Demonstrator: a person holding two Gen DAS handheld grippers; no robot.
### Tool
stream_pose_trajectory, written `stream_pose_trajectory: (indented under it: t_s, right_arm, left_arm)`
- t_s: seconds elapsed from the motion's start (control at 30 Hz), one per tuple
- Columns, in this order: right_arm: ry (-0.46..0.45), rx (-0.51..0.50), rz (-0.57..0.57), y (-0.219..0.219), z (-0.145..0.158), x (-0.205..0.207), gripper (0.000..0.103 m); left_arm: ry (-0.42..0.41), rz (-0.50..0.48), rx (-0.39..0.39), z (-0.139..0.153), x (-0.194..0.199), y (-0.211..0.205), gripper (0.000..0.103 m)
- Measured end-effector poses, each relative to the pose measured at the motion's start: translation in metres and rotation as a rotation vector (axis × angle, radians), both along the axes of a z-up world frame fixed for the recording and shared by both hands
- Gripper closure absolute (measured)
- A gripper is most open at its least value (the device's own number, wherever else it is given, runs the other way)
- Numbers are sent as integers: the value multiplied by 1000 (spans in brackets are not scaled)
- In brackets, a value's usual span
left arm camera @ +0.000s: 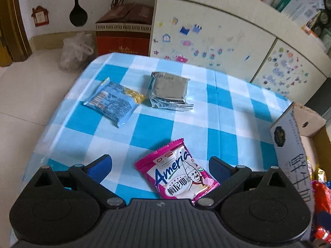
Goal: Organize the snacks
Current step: 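Move both tools back over the pink Americ packet and yellow waffle packet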
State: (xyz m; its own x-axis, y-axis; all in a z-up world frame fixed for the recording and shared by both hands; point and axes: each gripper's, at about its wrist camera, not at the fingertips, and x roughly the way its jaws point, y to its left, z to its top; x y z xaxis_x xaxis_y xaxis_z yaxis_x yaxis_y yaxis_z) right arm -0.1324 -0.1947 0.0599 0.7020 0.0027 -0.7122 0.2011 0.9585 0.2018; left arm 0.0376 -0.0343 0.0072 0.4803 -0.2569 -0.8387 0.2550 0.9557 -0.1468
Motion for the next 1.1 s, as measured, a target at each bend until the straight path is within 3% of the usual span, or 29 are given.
stream_pose_trajectory:
  t_s: [0.2, 0.37, 0.67, 0.83, 0.97, 1.1]
  right_arm:
    - [16, -51, -61, 17, -17, 2, 23]
    - [17, -88, -110, 30, -31, 3, 23]
    - [17, -170, -188, 51, -51, 8, 22]
    - [22, -195, -256, 54, -62, 14, 22]
    - [22, -182, -260, 56, -66, 20, 21]
    - [27, -177, -301, 52, -68, 28, 21]
  left_arm:
    - [34, 10, 78, -25, 8, -11, 1]
    - [39, 42, 11, -34, 8, 1, 0]
    - [29, -132, 19, -33, 0, 15, 0]
    - [45, -148, 14, -34, -1, 25, 0]
    - [38, -143, 13, -34, -3, 27, 0]
    - [68, -75, 19, -34, 6, 36, 0]
